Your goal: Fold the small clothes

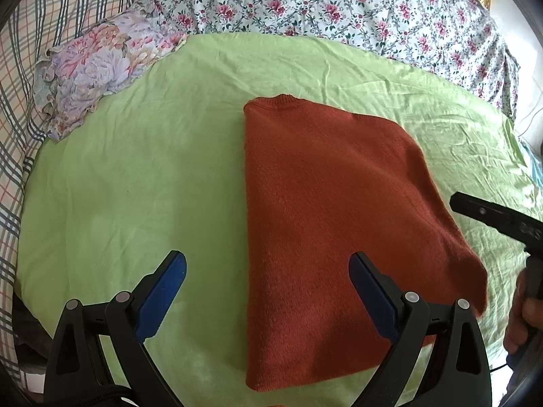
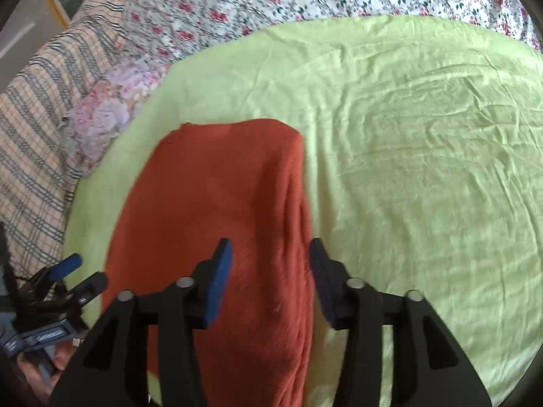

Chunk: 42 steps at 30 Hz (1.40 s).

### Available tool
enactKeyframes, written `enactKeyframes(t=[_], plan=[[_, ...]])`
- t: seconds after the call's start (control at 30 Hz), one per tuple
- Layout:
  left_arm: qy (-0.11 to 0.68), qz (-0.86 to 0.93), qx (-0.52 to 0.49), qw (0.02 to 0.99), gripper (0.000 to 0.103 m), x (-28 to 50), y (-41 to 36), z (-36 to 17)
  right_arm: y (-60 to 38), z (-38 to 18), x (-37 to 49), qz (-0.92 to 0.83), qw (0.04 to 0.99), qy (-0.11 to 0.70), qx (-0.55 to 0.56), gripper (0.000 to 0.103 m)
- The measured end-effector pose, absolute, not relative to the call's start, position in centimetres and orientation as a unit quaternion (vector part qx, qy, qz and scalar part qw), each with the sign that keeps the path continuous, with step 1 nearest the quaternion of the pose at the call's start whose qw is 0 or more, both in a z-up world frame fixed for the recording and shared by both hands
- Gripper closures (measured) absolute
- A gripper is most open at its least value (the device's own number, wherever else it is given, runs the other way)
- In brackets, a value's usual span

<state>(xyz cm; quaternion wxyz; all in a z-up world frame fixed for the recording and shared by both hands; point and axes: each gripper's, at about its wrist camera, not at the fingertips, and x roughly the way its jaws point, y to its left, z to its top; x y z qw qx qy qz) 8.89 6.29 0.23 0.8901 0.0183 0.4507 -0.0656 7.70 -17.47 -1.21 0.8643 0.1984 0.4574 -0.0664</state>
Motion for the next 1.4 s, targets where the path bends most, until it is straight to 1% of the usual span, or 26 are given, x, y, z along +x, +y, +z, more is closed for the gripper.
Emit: enactKeyframes(t=[0.07, 0.13, 0.2, 0.3, 0.63, 0.8, 1.07, 1.4], plan=[[0.450, -0.068, 0.019, 0.890, 0.006, 8.3, 6.1, 0.2, -16.7, -0.8, 7.0, -0.057, 0.866, 0.455, 0.197, 0.043], [0.451, -0.070, 0.019, 0.890, 0.006, 7.9, 6.0, 0.2, -15.9, -0.6, 6.5, -0.044, 0.867, 0.456, 0.194, 0.036], [0.451, -0.073, 0.019, 0.889, 0.006, 7.3, 5.9, 0.2, -15.0, -0.4, 5.8, -0.032, 0.869, 0.458, 0.187, 0.026], [0.449, -0.073, 0.020, 0.890, 0.006, 6.7, 5.9, 0.3, -14.1, -0.5, 5.1, -0.021, 0.871, 0.461, 0.170, 0.020], [0.450, -0.074, 0.019, 0.889, 0.006, 5.2, 6.3, 0.1, -13.9, -1.1, 2.7, -0.013, 0.871, 0.463, 0.163, 0.017], [0.447, -0.072, 0.032, 0.891, 0.005, 4.6, 6.3, 0.2, -13.2, -1.0, 2.1, -0.008, 0.873, 0.460, 0.161, 0.011], [0.440, -0.068, 0.060, 0.893, 0.005, 3.2, 6.5, -0.2, -11.6, -0.5, 1.7, 0.015, 0.883, 0.452, 0.124, 0.005], [0.446, -0.066, 0.053, 0.891, 0.005, 3.1, 6.9, -0.9, -11.0, -1.2, 2.0, 0.024, 0.883, 0.452, 0.122, 0.005]])
